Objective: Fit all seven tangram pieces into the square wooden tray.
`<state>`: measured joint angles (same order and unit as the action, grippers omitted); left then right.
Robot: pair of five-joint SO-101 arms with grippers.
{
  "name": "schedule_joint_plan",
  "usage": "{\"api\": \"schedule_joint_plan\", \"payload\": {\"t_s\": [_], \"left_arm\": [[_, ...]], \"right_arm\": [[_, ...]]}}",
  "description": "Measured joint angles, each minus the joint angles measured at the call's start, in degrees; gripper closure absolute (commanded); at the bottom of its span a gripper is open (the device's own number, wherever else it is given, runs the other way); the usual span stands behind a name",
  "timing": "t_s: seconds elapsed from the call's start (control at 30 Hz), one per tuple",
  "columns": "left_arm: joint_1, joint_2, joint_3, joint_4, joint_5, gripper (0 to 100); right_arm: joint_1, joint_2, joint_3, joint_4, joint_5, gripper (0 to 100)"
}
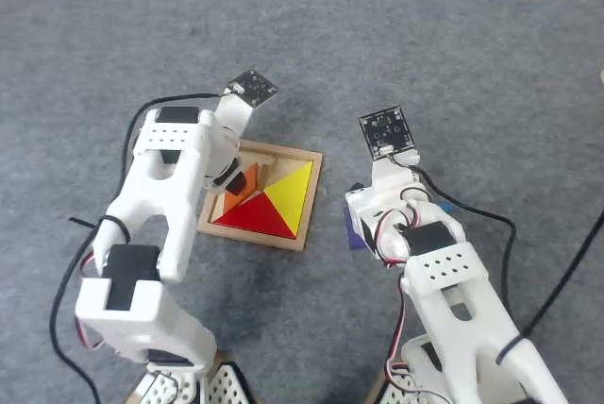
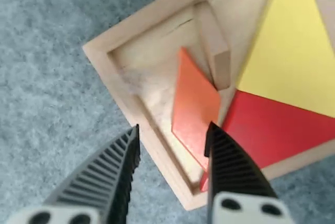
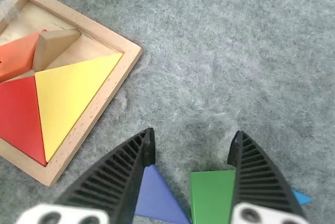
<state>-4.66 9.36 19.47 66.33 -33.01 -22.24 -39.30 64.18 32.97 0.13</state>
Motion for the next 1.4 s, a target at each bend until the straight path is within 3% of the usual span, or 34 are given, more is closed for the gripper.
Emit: {"api": "schedule_joint_plan", "payload": {"t_s": [0.27, 0.57, 0.73, 1.17, 1.4], "left_arm": [[2.90, 5.27, -0.09, -2.90, 0.00, 80], [1.14, 6.68, -0.44, -3.69, -2.73, 81], [0.97, 8.26, -1.85, -3.34, -3.16, 92], [1.58, 12.57, -9.93, 3.69, -6.07, 99], [1.23, 4.75, -11.34, 11.34, -5.80, 99]], "right_arm": [[0.00, 0.00, 0.00, 0.00, 0.00, 75.7], [0.00, 0.00, 0.00, 0.00, 0.00, 75.7], [0.00, 0.00, 0.00, 0.00, 0.00, 75.7], [0.00, 0.00, 0.00, 0.00, 0.00, 75.7], [0.00, 0.00, 0.00, 0.00, 0.00, 75.7]]}}
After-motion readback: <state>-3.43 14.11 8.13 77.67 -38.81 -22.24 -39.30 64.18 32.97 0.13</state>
